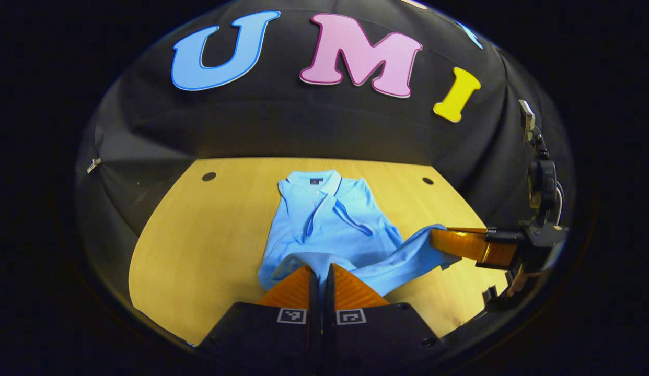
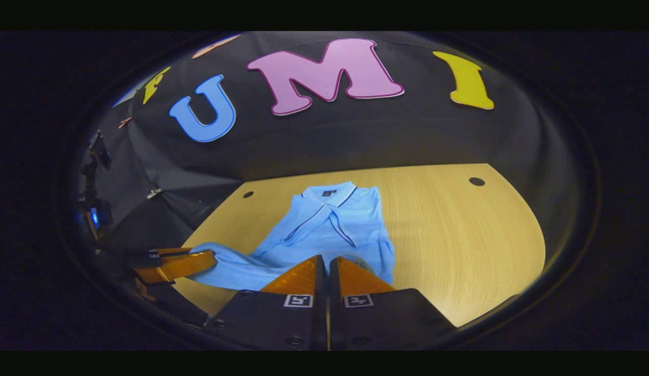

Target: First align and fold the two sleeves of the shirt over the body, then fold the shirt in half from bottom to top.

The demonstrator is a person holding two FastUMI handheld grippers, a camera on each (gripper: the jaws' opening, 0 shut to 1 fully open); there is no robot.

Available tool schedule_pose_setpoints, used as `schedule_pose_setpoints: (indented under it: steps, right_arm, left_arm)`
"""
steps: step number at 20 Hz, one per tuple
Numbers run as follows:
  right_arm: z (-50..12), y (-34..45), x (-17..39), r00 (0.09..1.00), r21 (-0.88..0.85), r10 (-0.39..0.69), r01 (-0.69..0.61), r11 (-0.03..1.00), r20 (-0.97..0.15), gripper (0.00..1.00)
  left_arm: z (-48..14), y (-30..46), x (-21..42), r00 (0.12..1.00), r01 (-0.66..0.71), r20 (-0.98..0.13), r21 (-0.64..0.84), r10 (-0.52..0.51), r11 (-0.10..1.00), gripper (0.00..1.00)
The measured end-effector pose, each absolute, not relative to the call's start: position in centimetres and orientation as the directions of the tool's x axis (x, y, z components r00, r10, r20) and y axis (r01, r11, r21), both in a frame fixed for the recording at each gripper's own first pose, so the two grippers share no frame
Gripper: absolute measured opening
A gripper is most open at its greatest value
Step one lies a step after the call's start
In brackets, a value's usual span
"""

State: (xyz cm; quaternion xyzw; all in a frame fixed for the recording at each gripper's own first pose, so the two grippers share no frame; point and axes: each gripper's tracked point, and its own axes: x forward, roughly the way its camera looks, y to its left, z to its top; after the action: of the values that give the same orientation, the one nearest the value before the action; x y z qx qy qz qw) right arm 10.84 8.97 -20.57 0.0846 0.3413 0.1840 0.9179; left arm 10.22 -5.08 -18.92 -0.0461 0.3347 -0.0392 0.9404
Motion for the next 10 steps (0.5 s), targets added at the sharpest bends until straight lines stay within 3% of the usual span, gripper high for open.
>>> schedule_pose_setpoints:
  steps: [3,4,6,8,9,10]
  right_arm:
    - [-20.2,9.8,15.2,0.717,0.282,0.404,-0.292,0.914,-0.567,0.01]
    - [-20.0,10.1,16.6,0.724,0.276,0.406,-0.299,0.913,-0.558,0.12]
    - [-19.9,10.4,19.9,0.735,0.262,0.408,-0.314,0.913,-0.542,0.02]
    - [-19.4,10.3,23.8,0.745,0.262,0.412,-0.318,0.911,-0.526,0.02]
    - [-19.5,10.5,25.3,0.749,0.262,0.413,-0.32,0.91,-0.518,0.07]
    - [-19.7,10.6,26.8,0.751,0.26,0.414,-0.323,0.91,-0.515,0.01]
  left_arm:
    - [-17.9,-4.4,15.2,0.799,0.016,-0.595,-0.112,-0.08,0.994,0.06]
    - [-17.8,-4.1,16.8,0.806,0.006,-0.588,-0.112,-0.071,0.994,0.06]
    - [-17.5,-3.4,20.1,0.817,-0.014,-0.575,-0.114,-0.054,0.993,0.06]
    - [-17.3,-2.6,23.2,0.829,-0.029,-0.558,-0.107,-0.036,0.994,0.06]
    - [-17.4,-2.4,24.8,0.834,-0.033,-0.551,-0.104,-0.029,0.994,0.06]
    - [-17.5,-2.2,26.2,0.838,-0.036,-0.544,-0.102,-0.026,0.994,0.06]
